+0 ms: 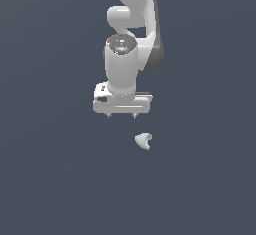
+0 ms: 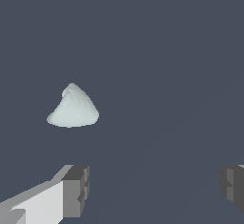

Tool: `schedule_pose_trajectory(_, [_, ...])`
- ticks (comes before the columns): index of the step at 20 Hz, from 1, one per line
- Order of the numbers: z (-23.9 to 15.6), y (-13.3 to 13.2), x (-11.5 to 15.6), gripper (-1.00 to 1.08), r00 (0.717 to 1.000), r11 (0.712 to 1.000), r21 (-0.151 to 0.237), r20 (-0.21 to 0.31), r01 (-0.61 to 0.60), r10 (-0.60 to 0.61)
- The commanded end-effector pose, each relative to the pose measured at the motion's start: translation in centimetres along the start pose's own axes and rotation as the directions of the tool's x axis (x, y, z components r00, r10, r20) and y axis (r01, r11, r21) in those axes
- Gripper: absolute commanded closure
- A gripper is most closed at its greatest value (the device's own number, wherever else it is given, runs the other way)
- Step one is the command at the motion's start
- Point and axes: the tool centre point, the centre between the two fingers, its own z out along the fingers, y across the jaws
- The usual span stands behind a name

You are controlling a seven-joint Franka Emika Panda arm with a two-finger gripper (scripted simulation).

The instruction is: Pick up the object and move it to a goal position.

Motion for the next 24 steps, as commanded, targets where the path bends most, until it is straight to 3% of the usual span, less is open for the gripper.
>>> schedule_pose_trajectory(1, [0.0,0.0,0.0,-0.92,1.0,1.0,0.0,0.0,0.0,0.0])
schedule_pose_trajectory(10, [1.5,-3.8,-1.0,-0.92,0.998,0.999,0.02,0.04,0.049,-0.049])
schedule_pose_trajectory(24, [2.2,-4.4,-0.5,-0.92,0.999,1.0,0.022,0.04,-0.016,0.015])
